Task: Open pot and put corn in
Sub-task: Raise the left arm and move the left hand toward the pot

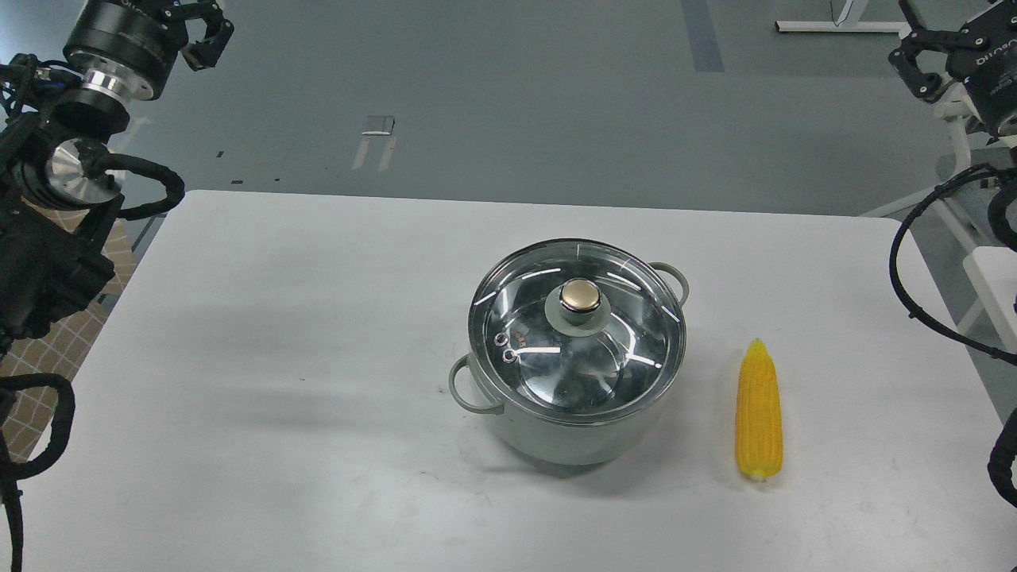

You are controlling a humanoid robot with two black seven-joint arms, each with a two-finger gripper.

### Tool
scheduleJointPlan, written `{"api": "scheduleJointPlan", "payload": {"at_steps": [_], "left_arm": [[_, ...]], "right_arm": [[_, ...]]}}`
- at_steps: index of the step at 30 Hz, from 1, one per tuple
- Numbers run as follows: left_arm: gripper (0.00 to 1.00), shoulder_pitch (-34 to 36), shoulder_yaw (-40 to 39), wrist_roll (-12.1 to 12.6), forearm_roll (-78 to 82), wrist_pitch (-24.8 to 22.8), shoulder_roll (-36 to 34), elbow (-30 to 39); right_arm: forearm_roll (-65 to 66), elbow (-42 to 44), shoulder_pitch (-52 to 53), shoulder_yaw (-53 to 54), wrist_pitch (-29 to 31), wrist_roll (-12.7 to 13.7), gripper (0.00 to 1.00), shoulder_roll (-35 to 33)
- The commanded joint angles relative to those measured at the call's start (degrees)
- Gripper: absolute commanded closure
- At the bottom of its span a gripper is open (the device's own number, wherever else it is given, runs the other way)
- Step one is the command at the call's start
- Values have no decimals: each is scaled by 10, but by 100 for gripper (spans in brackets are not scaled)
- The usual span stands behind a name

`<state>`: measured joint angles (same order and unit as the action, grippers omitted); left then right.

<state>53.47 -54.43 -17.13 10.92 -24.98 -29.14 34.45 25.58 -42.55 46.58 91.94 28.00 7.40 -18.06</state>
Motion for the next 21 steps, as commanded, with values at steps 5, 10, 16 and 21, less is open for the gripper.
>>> {"api": "scheduleJointPlan", "payload": {"at_steps": [5,10,16,21], "left_arm": [[2,10,3,3,1,2,7,-1],[2,13,3,6,0,2,11,1],[2,8,12,10,13,18,22,13],[2,9,63,9,109,18,-2,98]], "right_arm": [[0,-2,1,0,0,0,0,1],[-1,-2,3,5,0,3,0,1],[-1,-7,1,5,0,4,0,0],[-2,-10,-14,6,0,1,0,0]]}}
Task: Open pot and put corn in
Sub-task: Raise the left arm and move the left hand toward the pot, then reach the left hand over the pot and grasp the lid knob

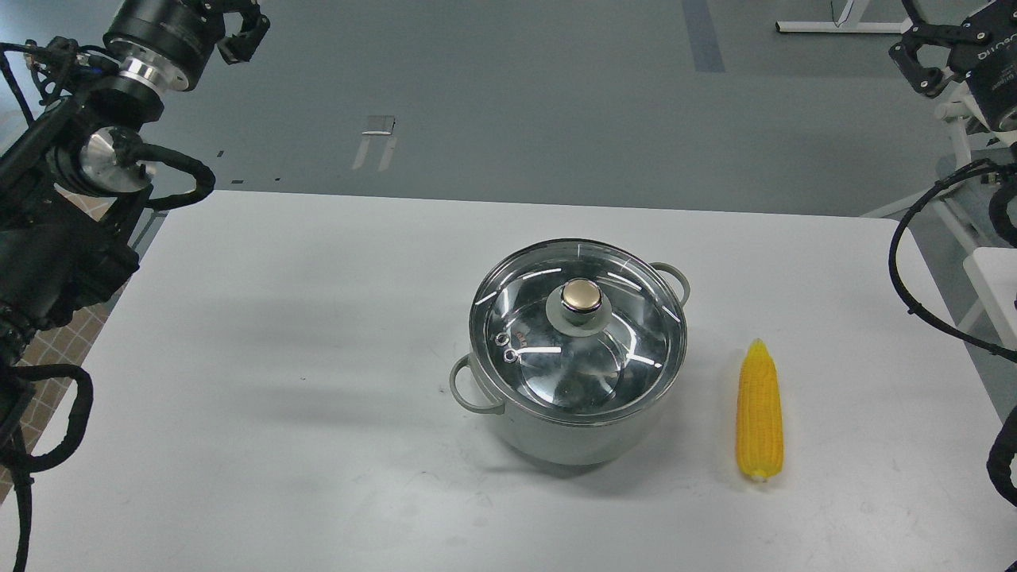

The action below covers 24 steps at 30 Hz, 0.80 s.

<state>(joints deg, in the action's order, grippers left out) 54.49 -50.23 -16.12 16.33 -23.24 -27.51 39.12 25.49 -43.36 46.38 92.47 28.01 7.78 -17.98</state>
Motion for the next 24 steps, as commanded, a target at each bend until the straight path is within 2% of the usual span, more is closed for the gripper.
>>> {"api": "scheduleJointPlan", "payload": {"at_steps": [1,3,5,9,11,13,19,20,24], "left_arm": [[2,-2,23,-1,74,2,-28,70],[3,-3,28,0,164,7,-63,149],[3,-3,29,0,229,12,-78,200],[3,-1,29,0,360,12,-89,281],[3,-3,32,0,483,10,-96,352],[3,-3,47,-1,565,7,-96,394],[4,5,133,-5,795,6,-88,474],[4,5,133,-5,796,6,-88,475],[6,25,217,-4,933,7,-65,475]], "right_arm": [[-1,-1,-16,2,0,-4,0,0],[-1,-2,-24,3,0,-6,0,-2],[-1,-2,-32,9,0,-7,0,-3],[-1,-3,-44,26,0,-7,0,-3],[-1,-3,-45,32,0,-7,0,-6],[-1,-3,-47,33,0,-7,0,-7],[-1,-3,-54,45,0,-7,0,-14],[-1,-3,-54,45,0,-7,0,-14],[-1,-3,-57,46,0,-7,0,-21]]}}
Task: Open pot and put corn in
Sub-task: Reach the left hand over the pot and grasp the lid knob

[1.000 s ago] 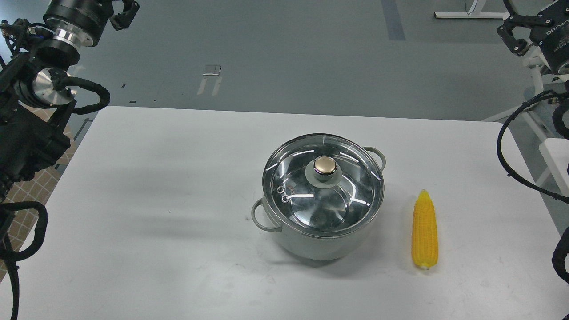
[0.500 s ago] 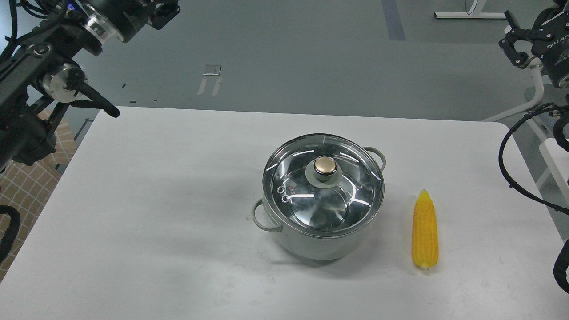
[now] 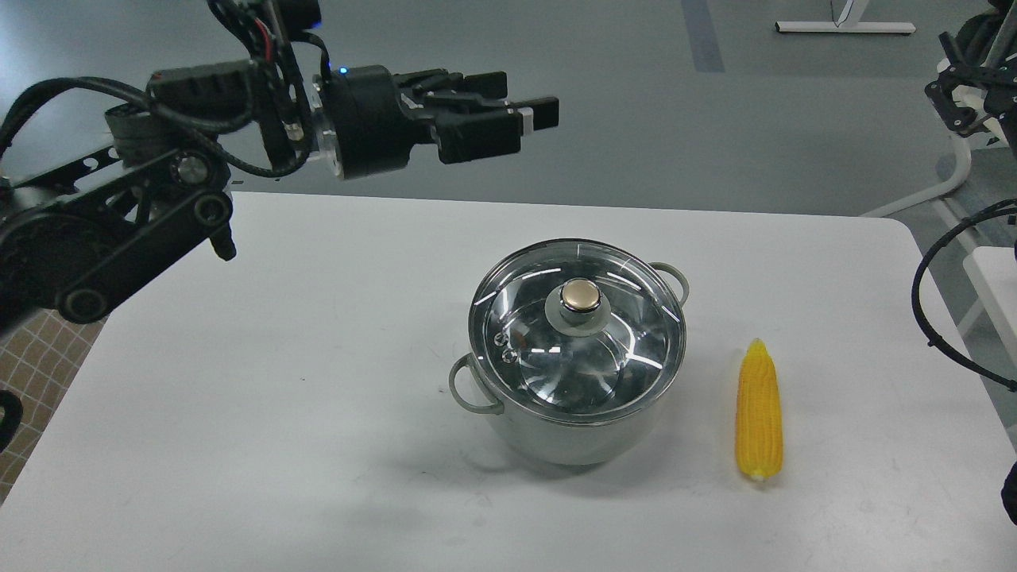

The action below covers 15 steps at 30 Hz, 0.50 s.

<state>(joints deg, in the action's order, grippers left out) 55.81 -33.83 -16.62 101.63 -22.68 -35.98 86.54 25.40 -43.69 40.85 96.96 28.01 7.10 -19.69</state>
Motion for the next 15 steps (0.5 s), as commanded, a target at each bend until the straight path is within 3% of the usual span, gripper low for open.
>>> {"api": "scheduleJointPlan", "payload": {"at_steps": [1,15], "left_arm": [[9,14,67,2,101,2,34,-1],[17,-10,97,6,139,13,104,-21]], "right_arm": [[0,0,-2,5,0,0,0,-5],[0,-6,-20,25,0,0,0,-7]]}}
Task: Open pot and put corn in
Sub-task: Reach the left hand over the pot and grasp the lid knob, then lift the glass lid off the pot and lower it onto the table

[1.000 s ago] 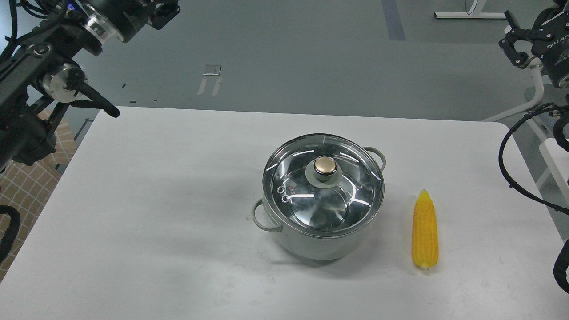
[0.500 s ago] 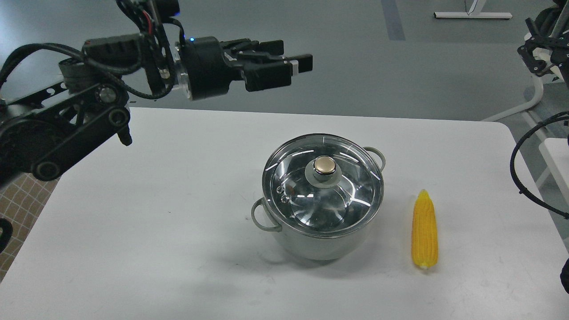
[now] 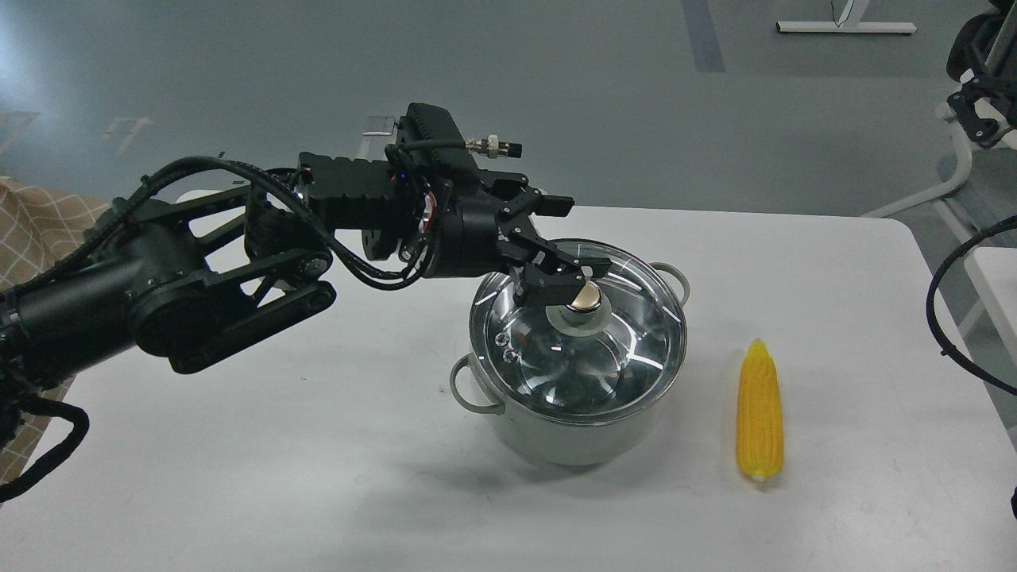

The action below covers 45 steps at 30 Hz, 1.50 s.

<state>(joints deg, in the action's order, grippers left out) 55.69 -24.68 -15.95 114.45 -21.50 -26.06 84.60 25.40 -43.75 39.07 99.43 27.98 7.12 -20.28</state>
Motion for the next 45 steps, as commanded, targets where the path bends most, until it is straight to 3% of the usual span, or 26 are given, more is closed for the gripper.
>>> {"api": "scheduleJointPlan", "payload": {"at_steps": [1,11,17,26,37,45], "left_arm": [[18,-10,9,0,18,1,5,-1],[20,-32,24,0,48,6,8,-14],[37,-34,24,0,49,7,8,-14],[37,-47,24,0,51,8,8,-15],[59,-46,24,-1,50,11,8,-15],[61,-23,0,-8,44,9,-8,2]], "right_arm": [[0,-7,-3,1,0,0,0,-1],[0,-20,-10,1,0,0,0,0],[0,-20,-10,1,0,0,0,0],[0,-20,-10,1,0,0,0,1],[0,-20,-12,0,0,0,0,3],[0,-20,-12,0,0,0,0,3]]}}
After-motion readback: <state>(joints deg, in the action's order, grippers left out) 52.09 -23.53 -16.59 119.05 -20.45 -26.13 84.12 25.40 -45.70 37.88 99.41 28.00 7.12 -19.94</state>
